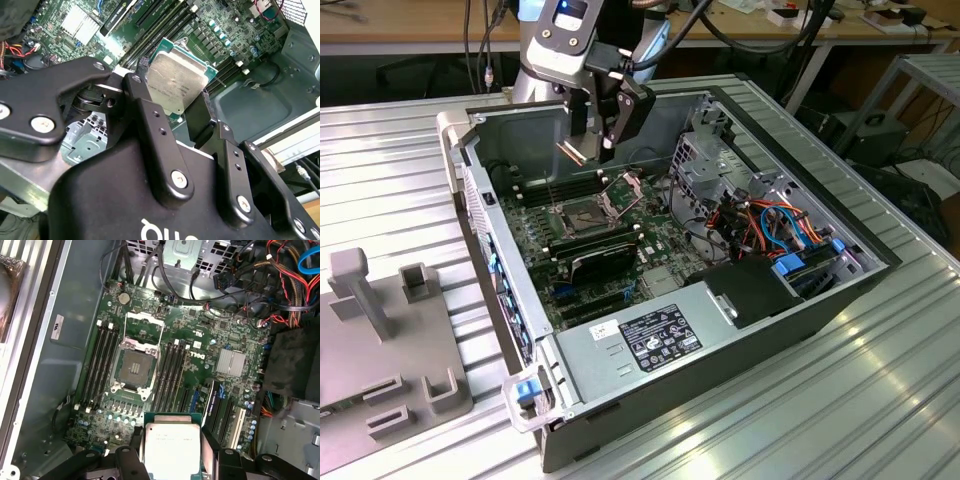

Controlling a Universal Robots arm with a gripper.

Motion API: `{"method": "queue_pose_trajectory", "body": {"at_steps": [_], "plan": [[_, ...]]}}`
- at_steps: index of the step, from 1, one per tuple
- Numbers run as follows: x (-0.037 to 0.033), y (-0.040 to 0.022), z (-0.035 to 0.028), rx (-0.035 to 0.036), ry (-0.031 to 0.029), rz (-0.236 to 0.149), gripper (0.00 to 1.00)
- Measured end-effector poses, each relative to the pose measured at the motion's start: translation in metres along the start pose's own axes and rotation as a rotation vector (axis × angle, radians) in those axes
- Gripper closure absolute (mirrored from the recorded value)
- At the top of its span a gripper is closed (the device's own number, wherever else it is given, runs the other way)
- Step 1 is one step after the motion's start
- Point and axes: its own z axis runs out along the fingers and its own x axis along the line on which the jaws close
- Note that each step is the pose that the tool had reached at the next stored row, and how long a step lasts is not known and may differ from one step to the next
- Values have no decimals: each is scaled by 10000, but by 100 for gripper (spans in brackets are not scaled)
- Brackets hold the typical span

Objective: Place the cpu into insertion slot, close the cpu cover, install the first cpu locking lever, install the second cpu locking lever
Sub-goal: 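Place the cpu into insertion slot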

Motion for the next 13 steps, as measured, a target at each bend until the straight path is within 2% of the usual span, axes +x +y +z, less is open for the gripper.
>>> {"method": "queue_pose_trajectory", "body": {"at_steps": [13], "plan": [[0, 0, 0, 2, -3, 57, 45]]}}
